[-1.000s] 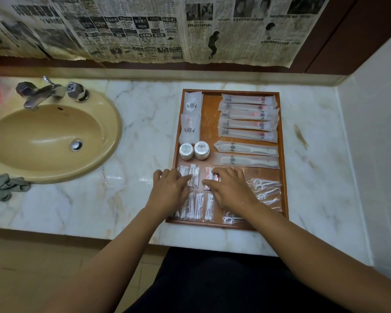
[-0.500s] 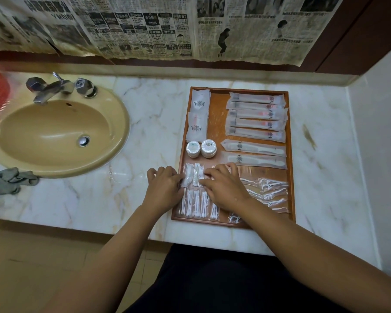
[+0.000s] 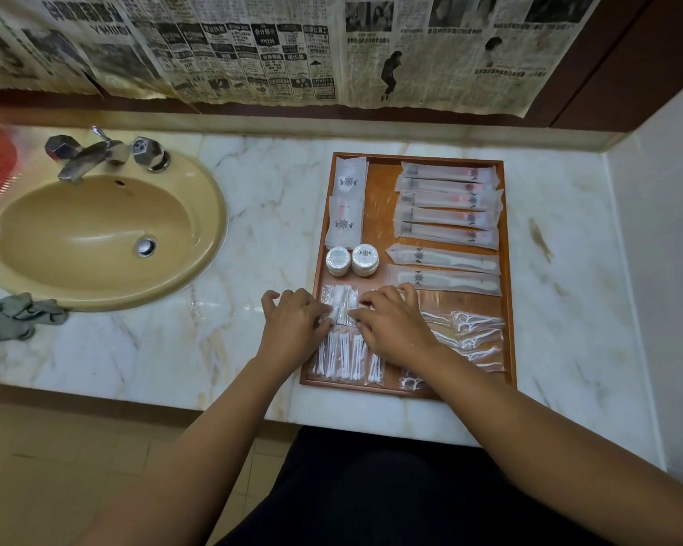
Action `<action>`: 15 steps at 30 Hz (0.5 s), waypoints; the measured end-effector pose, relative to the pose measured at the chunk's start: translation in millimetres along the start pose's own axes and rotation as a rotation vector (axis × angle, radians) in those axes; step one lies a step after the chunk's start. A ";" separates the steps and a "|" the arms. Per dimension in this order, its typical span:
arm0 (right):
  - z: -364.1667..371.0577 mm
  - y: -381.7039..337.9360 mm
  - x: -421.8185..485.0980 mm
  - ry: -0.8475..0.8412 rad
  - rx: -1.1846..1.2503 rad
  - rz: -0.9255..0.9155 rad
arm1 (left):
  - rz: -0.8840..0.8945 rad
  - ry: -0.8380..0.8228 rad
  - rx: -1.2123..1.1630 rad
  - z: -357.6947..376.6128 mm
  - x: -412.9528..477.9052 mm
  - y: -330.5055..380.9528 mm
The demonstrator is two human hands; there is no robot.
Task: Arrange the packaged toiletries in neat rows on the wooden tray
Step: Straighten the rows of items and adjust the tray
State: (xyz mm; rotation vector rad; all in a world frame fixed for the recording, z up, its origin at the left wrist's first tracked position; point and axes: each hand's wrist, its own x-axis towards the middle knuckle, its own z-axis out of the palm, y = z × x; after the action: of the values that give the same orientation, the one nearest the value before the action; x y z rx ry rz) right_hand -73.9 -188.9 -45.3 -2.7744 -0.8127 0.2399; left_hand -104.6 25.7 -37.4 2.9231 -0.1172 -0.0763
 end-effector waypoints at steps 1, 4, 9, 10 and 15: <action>0.3 -0.1 0.3 -0.004 0.000 0.003 | 0.001 -0.015 -0.002 1.2 0.8 0.9; 1.0 -0.3 1.1 -0.007 -0.001 0.004 | -0.016 -0.040 -0.019 2.8 3.5 4.1; 0.0 -1.3 2.0 -0.014 -0.006 -0.010 | -0.073 -0.048 0.022 0.8 3.6 7.5; -0.3 -1.4 2.2 -0.020 -0.009 -0.016 | -0.077 -0.043 0.032 0.6 3.4 7.9; -0.9 -0.9 2.1 -0.030 -0.013 -0.019 | -0.151 -0.048 0.136 2.7 2.1 10.9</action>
State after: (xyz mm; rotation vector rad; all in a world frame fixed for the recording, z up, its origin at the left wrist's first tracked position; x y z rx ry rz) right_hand -72.4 -187.2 -44.3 -2.7799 -0.8505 0.2743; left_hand -103.5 14.4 -37.8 3.0626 0.0942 -0.1685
